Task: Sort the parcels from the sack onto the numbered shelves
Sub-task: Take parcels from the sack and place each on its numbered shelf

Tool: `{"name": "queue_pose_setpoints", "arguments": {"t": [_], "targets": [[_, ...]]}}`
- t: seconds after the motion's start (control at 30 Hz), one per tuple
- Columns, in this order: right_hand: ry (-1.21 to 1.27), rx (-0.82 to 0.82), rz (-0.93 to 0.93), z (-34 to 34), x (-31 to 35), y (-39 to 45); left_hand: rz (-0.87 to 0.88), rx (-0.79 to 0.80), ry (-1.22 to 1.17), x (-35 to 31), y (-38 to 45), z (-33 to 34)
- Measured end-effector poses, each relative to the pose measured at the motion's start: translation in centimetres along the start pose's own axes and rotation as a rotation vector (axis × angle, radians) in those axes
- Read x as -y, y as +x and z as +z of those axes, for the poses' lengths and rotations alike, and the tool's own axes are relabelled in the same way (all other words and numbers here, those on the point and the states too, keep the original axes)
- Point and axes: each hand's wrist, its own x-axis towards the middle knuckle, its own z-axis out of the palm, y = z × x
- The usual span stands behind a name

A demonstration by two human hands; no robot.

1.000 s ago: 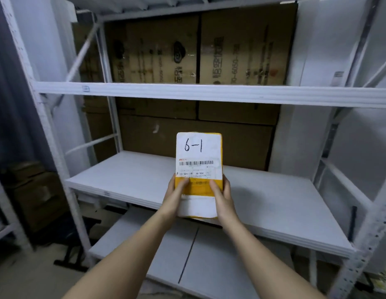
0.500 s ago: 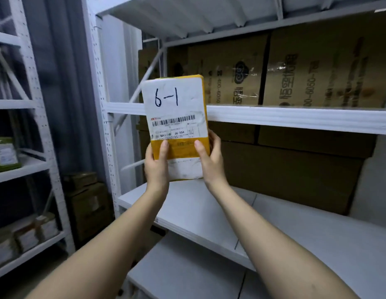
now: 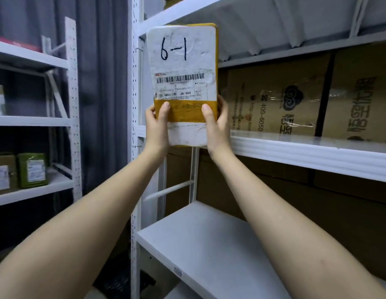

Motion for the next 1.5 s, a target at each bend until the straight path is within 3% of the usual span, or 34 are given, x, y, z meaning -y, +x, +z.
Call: {"name": "queue_pose_setpoints", "arguments": {"t": [0.23, 0.43, 0.73, 1.2, 1.5], "targets": [[-0.17, 0.04, 0.035, 3.6, -4.7, 7.0, -0.174, 0.119, 0.015, 3.2, 8.7, -1.3], [-0.365, 0.034, 0.04, 9.3, -9.5, 10.8, -0.142, 0.235, 0.069, 8.3, 17.0, -5.6], [-0.534, -0.098, 0.097, 18.6, -14.8, 15.0, -0.167, 0.36, 0.013, 15.4, 28.1, -10.5], [-0.802, -0.096, 0.278, 22.6, -19.6, 17.2, -0.276, 0.445, 0.106, 21.4, 32.6, -12.9], [-0.872, -0.098, 0.422, 21.7, -20.8, 19.5, -0.366, 0.629, 0.212, 22.3, 34.8, -11.2]]}}
